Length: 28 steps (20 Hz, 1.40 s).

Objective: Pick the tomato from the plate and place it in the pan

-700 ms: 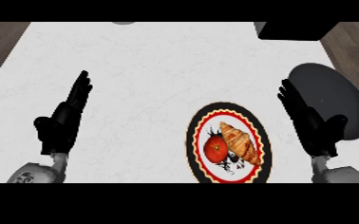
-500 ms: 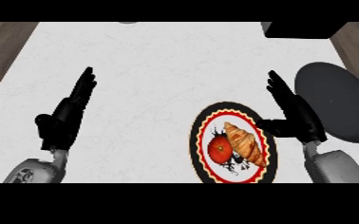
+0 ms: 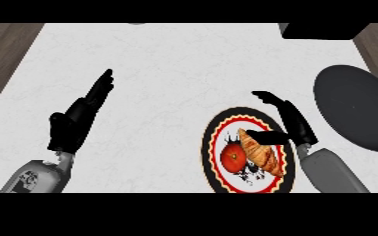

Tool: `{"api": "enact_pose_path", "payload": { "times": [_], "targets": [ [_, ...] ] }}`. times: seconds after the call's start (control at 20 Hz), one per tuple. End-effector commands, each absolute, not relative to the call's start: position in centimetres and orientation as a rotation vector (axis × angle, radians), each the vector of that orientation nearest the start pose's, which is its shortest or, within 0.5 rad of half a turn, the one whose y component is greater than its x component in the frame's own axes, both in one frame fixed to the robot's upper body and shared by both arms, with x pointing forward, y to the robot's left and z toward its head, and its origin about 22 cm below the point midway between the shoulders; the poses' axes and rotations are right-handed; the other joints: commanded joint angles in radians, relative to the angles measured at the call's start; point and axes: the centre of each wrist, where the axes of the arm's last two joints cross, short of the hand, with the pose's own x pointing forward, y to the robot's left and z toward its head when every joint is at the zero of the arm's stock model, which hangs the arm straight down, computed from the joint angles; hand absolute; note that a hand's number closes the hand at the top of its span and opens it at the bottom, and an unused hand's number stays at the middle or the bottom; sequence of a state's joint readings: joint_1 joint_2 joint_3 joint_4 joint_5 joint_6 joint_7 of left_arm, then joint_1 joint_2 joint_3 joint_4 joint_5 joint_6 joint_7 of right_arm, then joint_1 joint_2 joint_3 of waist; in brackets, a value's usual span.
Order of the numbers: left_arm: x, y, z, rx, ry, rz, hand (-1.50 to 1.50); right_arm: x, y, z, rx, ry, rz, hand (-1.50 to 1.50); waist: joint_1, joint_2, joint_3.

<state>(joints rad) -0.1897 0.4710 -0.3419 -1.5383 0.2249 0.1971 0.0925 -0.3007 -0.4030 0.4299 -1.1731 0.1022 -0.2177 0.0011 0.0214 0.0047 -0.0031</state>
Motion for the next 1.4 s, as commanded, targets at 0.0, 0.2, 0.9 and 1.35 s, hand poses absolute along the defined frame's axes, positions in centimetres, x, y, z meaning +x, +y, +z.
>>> {"api": "enact_pose_path", "payload": {
  "times": [0.0,0.2,0.9,1.35],
  "targets": [
    [27.9,26.2,6.6,0.091,-1.505,-0.353,0.0,28.2,-21.1,-4.5,-0.339,-1.419,0.668,-1.5,-0.017,-0.005,0.003],
    [27.2,25.3,5.0,0.092,-1.498,-0.349,0.0,29.1,-22.5,-2.0,-0.352,-1.257,0.965,-1.5,-0.018,-0.006,0.002],
    [27.2,24.3,4.9,0.07,-1.502,-0.367,0.0,34.8,-12.5,7.7,-0.428,-0.652,1.547,-1.5,0.006,-0.002,0.001],
    [26.7,24.1,4.6,0.075,-1.494,-0.342,0.0,30.9,-6.0,6.5,-0.405,-0.491,1.614,-1.5,-0.02,-0.008,0.003]
  ]
}}
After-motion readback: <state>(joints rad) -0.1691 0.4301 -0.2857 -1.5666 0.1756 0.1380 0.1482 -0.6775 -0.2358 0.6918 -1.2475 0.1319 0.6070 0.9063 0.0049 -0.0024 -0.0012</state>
